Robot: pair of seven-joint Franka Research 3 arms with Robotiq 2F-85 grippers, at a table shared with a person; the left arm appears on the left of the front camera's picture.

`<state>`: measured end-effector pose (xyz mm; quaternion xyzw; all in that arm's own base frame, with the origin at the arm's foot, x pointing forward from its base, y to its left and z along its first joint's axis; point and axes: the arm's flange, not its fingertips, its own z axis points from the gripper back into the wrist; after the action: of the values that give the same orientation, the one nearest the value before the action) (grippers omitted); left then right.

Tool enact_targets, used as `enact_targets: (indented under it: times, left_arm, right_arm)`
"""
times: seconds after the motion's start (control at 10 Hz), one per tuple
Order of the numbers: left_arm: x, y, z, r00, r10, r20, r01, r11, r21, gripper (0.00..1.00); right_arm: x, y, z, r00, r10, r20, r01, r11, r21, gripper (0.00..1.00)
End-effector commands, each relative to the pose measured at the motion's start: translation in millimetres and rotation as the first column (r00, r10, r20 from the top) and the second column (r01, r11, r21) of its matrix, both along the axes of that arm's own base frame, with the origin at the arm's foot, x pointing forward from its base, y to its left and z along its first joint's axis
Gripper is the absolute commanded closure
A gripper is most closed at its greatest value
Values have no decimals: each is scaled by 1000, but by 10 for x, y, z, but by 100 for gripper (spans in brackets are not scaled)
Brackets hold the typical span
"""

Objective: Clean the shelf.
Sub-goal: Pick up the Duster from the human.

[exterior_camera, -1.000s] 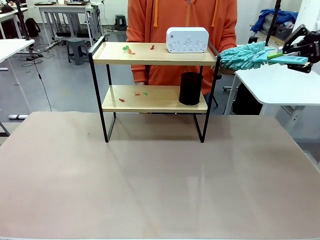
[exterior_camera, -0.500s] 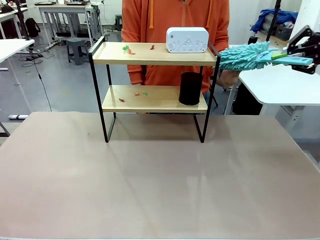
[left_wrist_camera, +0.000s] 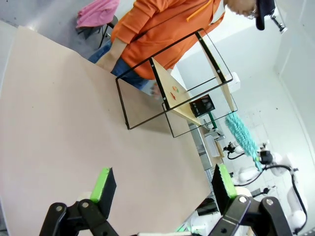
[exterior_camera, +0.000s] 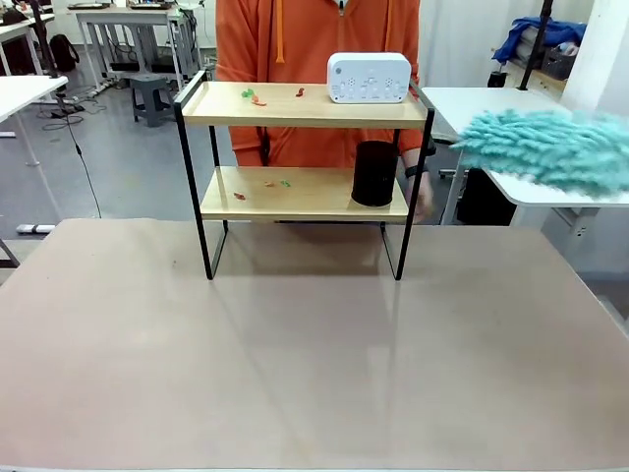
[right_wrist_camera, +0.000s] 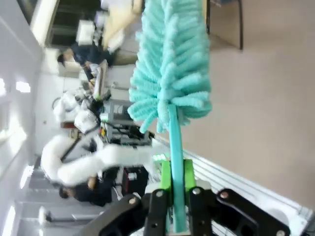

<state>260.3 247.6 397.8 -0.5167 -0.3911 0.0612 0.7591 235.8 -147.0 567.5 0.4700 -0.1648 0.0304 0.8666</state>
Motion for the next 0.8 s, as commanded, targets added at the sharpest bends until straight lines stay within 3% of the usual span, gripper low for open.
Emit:
enact_targets:
  times: [0.0,0.2,0.3,0.4,0.7]
  left_arm:
    - [5,-24,-12,1000,1,31,-1,1000,-4,0]
    - [5,-24,-12,1000,1,31,-1,1000,-4,0]
    - [5,-24,-12,1000,1,31,-1,1000,-4,0]
    - [5,-24,-12,1000,1,31,-1,1000,-4,0]
    - [5,-24,-12,1000,1,31,-1,1000,-4,0]
  right_arm:
    - [-449,-164,-171,993,-12,113,9,1000,25,100]
    - [-448,-115,-424,994,3,107,4,998,-65,100]
    - [-339,-86,-547,992,89,93,-77,989,-130,100]
    - [-605,-194,-276,996,-3,91,3,1000,-8,100]
    - [-605,-194,-276,996,-3,91,3,1000,-8,100]
